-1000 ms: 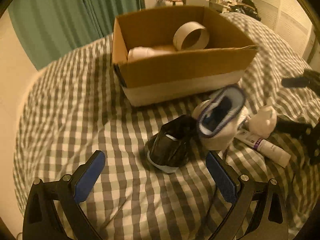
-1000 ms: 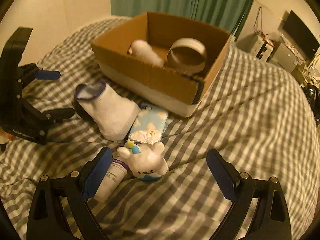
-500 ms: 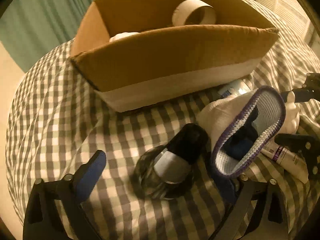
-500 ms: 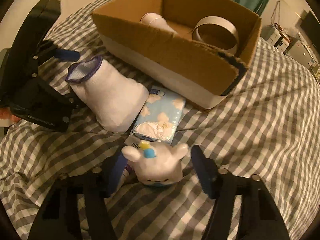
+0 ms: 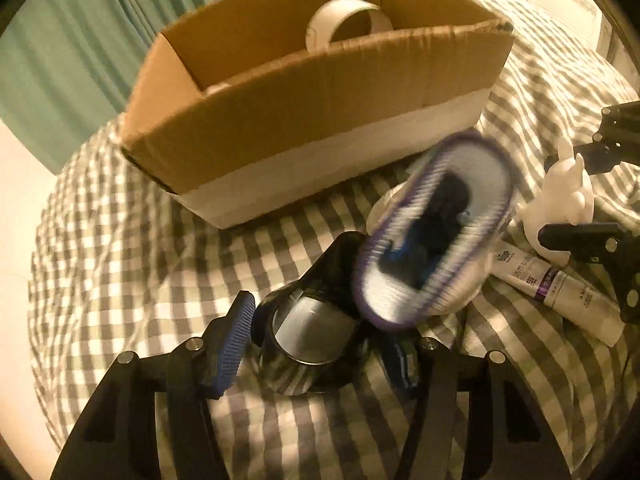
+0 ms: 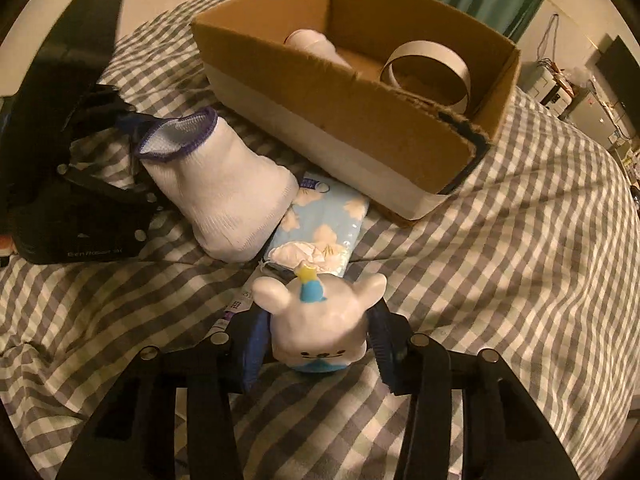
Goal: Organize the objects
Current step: 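Grasp the black cup with the left tool while the right tool grasps the bunny figurine, then lower the black cup and bunny figurine into the box and release both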
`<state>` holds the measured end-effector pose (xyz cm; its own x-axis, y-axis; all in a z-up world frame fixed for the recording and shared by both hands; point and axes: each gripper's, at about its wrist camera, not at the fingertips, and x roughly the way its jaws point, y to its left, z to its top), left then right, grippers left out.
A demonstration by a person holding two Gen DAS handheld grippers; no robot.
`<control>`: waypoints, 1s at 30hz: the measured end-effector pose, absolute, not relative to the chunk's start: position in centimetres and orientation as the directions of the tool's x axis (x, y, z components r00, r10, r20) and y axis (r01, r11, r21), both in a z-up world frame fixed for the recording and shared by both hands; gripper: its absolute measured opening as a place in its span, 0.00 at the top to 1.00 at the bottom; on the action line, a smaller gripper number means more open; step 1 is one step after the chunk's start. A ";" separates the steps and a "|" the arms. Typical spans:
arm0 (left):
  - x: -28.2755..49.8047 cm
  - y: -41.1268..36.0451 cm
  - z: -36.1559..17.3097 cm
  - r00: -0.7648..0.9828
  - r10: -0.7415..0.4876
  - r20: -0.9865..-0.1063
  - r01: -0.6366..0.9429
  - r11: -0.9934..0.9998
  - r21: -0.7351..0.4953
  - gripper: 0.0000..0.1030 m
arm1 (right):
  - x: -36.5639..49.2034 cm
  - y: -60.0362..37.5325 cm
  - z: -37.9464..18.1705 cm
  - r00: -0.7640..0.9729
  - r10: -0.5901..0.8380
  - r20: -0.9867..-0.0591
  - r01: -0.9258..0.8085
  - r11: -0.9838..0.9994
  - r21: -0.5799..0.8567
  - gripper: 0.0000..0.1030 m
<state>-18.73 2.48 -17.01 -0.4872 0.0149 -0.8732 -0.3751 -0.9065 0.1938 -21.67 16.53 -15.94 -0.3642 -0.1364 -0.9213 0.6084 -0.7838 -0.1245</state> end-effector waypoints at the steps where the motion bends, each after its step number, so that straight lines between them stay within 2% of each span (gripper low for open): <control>1: -18.3 2.4 -16.5 -0.500 0.017 -0.866 -0.367 -0.910 0.194 0.42 | -21.5 16.6 -15.7 -0.371 -0.140 -0.918 0.603 -0.788 -0.124 0.56; 7: -15.7 1.4 -14.1 -0.510 0.026 -0.859 -0.338 -0.925 0.173 0.42 | -20.3 17.3 -13.4 -0.391 -0.181 -0.902 0.595 -0.798 -0.098 0.56; 15: -12.9 0.3 -10.1 -0.546 0.047 -0.837 -0.303 -0.942 0.145 0.42 | -17.7 16.4 -8.7 -0.474 -0.203 -0.857 0.591 -0.795 -0.138 0.56; 18: -11.9 -0.6 -8.5 -0.553 0.075 -0.830 -0.279 -0.955 0.100 0.42 | -16.4 16.5 -7.2 -0.498 -0.210 -0.841 0.587 -0.796 -0.148 0.56; 30: -11.3 -6.2 -2.1 -0.617 0.100 -0.780 -0.225 -0.973 0.054 0.42 | -12.5 15.8 -1.3 -0.581 -0.239 -0.778 0.592 -0.780 -0.202 0.56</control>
<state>-11.27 -6.25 -2.07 -0.6172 0.0998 -0.7805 -0.2252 -0.9728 0.0537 -12.54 15.84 -1.34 -0.5808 -0.2390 -0.7782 0.5918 -0.7803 -0.2020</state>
